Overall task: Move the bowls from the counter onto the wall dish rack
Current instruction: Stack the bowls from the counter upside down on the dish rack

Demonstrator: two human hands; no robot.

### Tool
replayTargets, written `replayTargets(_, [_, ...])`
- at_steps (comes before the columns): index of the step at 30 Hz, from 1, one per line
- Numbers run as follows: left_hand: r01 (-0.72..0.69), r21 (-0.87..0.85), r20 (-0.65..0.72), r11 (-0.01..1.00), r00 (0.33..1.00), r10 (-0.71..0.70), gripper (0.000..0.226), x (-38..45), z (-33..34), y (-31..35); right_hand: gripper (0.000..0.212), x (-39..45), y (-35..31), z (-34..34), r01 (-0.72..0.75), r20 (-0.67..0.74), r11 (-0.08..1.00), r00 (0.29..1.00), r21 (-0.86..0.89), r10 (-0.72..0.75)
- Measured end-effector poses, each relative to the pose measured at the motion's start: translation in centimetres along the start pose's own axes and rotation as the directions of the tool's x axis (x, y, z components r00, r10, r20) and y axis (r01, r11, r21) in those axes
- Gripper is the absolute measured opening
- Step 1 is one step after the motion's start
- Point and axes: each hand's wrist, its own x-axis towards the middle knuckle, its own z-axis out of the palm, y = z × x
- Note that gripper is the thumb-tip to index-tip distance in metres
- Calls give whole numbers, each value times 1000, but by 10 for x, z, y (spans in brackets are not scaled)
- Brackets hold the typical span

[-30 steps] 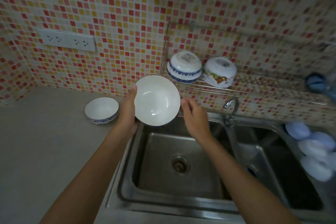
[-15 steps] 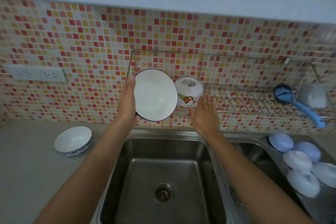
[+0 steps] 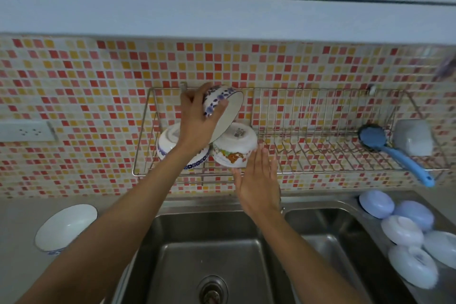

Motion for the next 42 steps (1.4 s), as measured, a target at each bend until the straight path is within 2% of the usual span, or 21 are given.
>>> replayTargets(3, [-262, 236, 99, 936, 965, 245, 61, 11, 14, -9, 77, 1, -1, 2, -8, 1, 1000, 1000, 19, 8])
replayTargets(7, [-478, 510, 289, 715, 878, 380, 68, 16, 29, -22, 77, 1, -3, 5, -29, -64, 999, 997, 17, 30])
replayTargets(10, [-640, 571, 457, 514, 768, 449, 65, 11, 38, -37, 79, 0, -4, 7, -45, -84, 998, 995, 34, 47])
replayTargets(13, [-710, 572, 540, 410, 703, 463, 60, 8, 42, -53, 79, 0, -5, 8, -55, -98, 997, 993, 45, 59])
replayTargets(16, [-712, 558, 565, 426, 702, 434, 59, 4, 44, -58, 81, -1, -5, 9, -62, -103, 997, 993, 48, 66])
replayTargets(19, [-699, 512, 591, 499, 708, 385, 64, 5, 47, -56, 82, 0, -4, 10, -57, -103, 997, 993, 49, 62])
replayTargets(23, [-684, 444, 664, 579, 685, 301, 76, 0, 54, -62, 82, -1, -4, 10, -59, -110, 996, 992, 73, 67])
replayTargets(28, [-633, 407, 641, 659, 712, 288, 83, -6, 54, -73, 80, -1, -4, 10, -66, -109, 994, 991, 85, 75])
replayTargets(36, [-608, 387, 679, 693, 697, 233, 99, -11, 43, -82, 82, -2, -4, 11, -60, -102, 993, 992, 103, 71])
replayTargets(42, [-594, 376, 694, 712, 689, 208, 95, -15, 33, -79, 81, -1, -5, 10, -65, -98, 991, 992, 114, 77])
